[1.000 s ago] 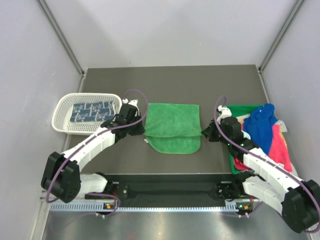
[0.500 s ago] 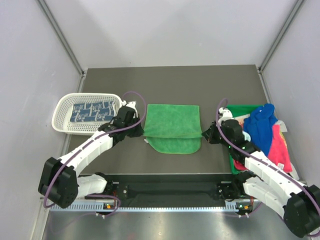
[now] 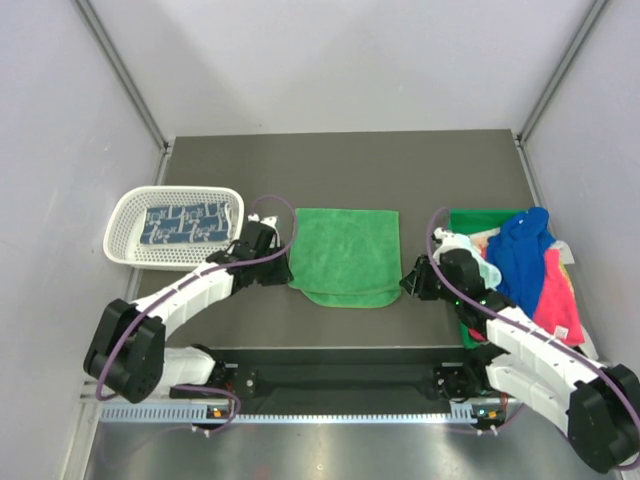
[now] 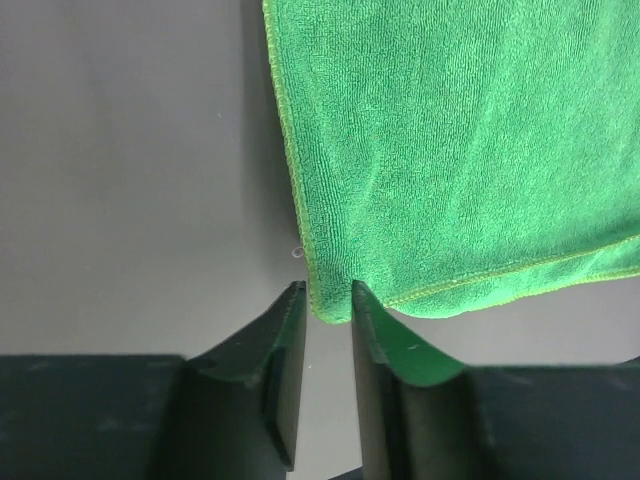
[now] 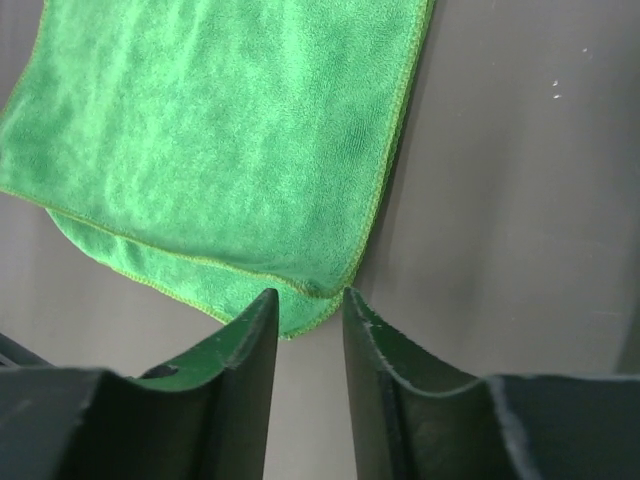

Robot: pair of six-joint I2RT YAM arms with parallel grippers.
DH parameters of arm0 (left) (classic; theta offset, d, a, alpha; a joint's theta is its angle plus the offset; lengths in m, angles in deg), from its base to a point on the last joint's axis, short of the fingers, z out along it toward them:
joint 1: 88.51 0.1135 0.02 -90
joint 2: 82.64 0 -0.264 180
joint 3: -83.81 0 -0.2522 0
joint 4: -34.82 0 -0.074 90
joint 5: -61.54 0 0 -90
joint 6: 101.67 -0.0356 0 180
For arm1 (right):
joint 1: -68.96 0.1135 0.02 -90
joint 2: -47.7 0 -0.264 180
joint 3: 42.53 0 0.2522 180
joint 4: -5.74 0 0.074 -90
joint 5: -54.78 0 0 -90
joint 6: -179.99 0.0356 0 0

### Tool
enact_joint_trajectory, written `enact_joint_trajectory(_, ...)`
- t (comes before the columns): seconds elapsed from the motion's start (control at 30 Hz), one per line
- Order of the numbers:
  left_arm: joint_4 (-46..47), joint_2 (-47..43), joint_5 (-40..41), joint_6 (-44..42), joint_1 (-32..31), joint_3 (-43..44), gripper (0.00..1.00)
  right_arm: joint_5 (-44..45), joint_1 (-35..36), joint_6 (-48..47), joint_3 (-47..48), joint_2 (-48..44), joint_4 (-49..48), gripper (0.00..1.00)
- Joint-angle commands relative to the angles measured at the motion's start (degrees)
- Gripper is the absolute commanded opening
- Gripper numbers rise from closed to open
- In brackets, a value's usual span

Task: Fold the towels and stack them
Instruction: Fold the towel

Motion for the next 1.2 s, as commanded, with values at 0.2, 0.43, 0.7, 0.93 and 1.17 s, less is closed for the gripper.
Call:
enact_joint_trajectory(0.2, -2.52, -2.99, 3.74, -2.08, -0.07, 6.86, 0.37, 3.84, 0.74, -0.71, 7.83, 0.05, 3.83, 0.35)
enact_joint_trajectory(0.43, -0.17, 2.1, 1.82, -1.82, -0.07, 12.24, 0.34, 3.59, 0.74, -0.46, 11.54, 10.32, 1.73, 0.32)
enact_joint_trajectory(0.7, 4.33, 8.97, -2.23, 0.02, -2.09, 8.21, 0.25, 4.54, 6.62, 2.27, 8.12, 13.15, -0.38, 0.3)
enact_joint_trajectory(0.93, 5.56, 9.41, -2.58, -0.07, -2.8, 3.45, 0.25, 5.95, 11.37, 6.13, 2.4, 10.96, 0.23, 0.29)
enact_joint_trajectory(1.17, 5.56, 8.97, -2.23, 0.11, -3.5, 1.34, 0.25, 5.95, 12.78, 7.72, -0.42, 8.32, 2.25, 0.28)
